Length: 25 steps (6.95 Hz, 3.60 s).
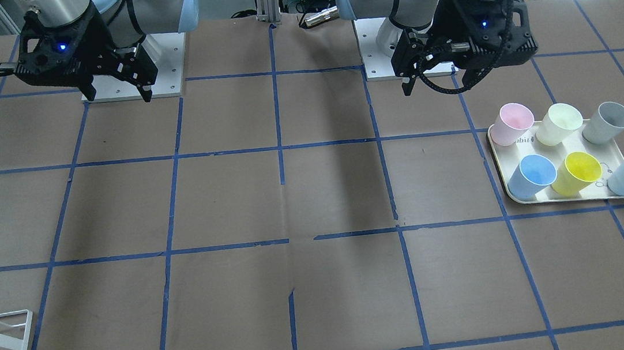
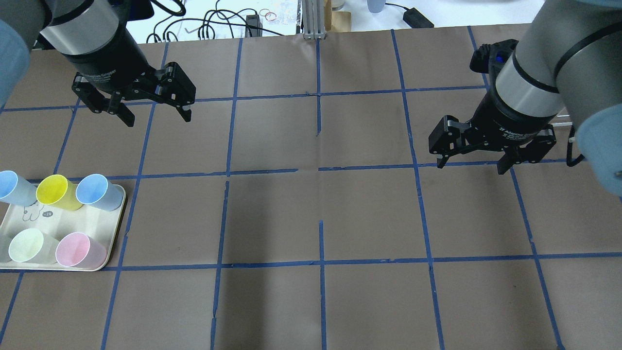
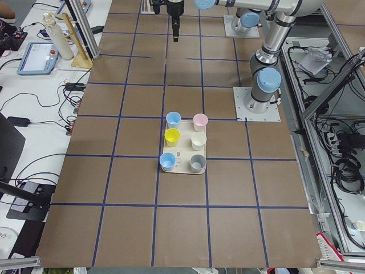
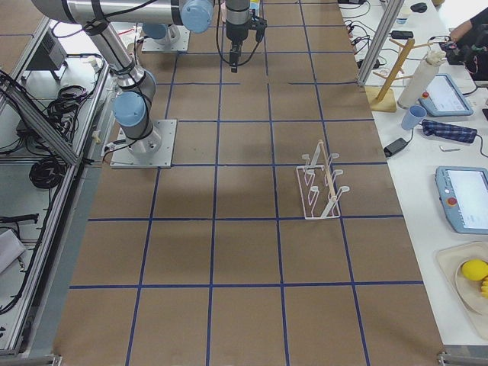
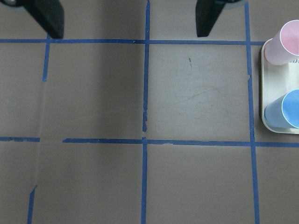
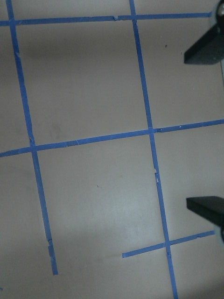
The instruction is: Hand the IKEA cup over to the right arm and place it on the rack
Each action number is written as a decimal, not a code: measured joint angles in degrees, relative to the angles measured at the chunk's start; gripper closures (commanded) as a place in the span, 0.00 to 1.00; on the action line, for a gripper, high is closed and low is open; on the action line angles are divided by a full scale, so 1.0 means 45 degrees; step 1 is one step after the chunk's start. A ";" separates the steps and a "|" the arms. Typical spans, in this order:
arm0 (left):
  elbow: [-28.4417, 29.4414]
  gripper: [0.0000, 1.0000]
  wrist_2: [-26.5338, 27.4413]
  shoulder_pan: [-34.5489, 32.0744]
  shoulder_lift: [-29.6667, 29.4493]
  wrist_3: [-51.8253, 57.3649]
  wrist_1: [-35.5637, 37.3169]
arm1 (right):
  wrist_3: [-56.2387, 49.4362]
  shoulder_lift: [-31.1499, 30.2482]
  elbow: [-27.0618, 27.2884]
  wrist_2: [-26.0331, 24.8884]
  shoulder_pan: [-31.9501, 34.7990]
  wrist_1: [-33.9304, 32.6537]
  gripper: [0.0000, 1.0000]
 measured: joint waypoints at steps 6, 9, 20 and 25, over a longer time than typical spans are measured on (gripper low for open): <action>-0.0751 0.00 0.0022 0.4747 -0.0029 0.5193 0.0090 | 0.0027 0.0008 0.0005 0.0025 0.0000 -0.0016 0.00; -0.1203 0.00 0.0018 0.8694 -0.1148 1.1282 0.1473 | 0.0020 0.0038 0.0005 0.0018 -0.0012 -0.0033 0.00; -0.3047 0.00 0.0741 1.3784 -0.4915 1.7834 0.7079 | 0.0103 0.0062 -0.0050 0.7786 -0.0165 -0.0196 0.00; -0.3289 0.88 0.0801 1.3777 -0.5053 1.7850 0.7363 | -0.0046 0.0908 0.0148 1.2967 -0.0562 0.0277 0.00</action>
